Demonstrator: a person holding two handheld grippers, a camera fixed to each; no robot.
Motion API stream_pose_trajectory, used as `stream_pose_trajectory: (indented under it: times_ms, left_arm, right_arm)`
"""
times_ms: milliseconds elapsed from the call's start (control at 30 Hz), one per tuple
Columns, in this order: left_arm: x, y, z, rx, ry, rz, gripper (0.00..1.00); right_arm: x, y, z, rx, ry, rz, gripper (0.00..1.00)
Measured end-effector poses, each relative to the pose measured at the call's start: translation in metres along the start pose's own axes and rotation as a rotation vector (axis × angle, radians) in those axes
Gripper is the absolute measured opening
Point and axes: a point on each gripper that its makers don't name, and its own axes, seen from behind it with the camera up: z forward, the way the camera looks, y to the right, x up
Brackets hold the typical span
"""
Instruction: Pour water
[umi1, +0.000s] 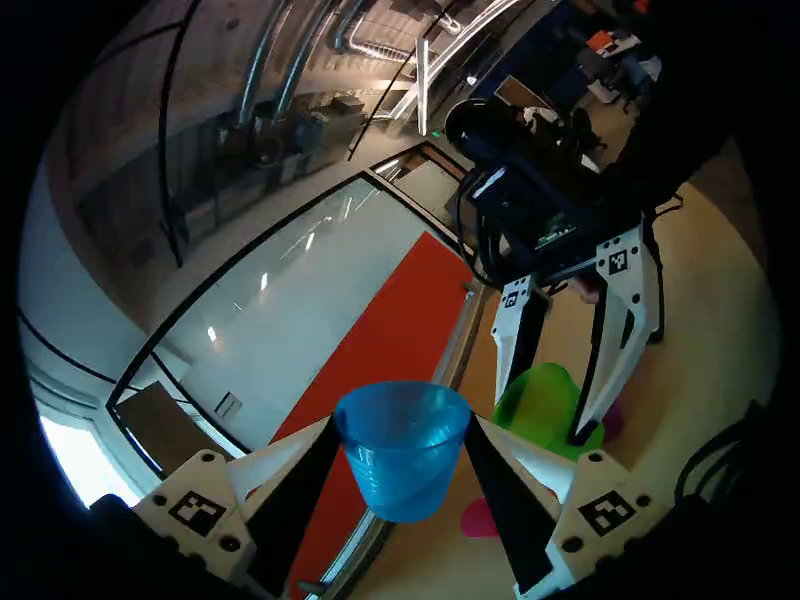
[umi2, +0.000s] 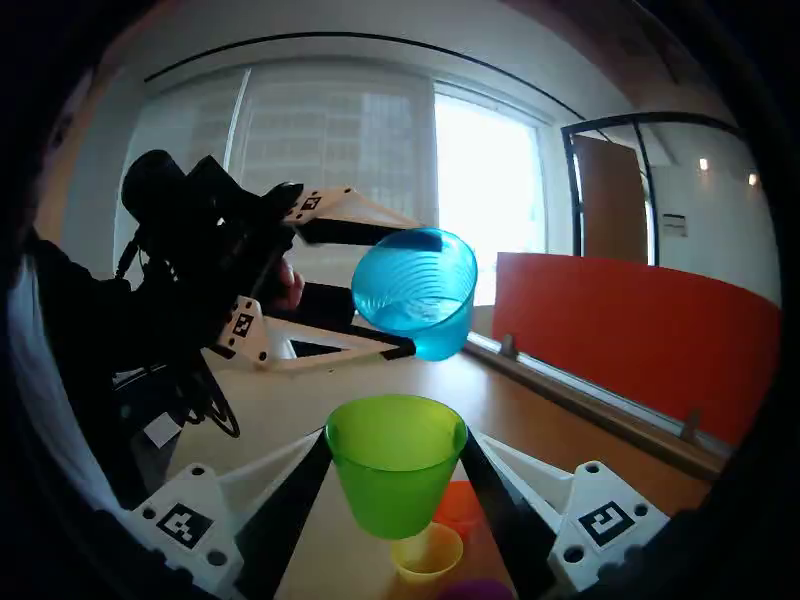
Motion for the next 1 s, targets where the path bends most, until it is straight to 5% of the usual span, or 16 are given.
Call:
stream_pose_trajectory:
  times_ms: [1000]
  left_arm:
    - [0.0088, 0.0053, 0.0072, -0.016, 0.003, 0.139, 0.86]
  right_arm:
    - [0.0024, 0.0031, -0.0013, -0.006, 0.000, -0.006, 0.92]
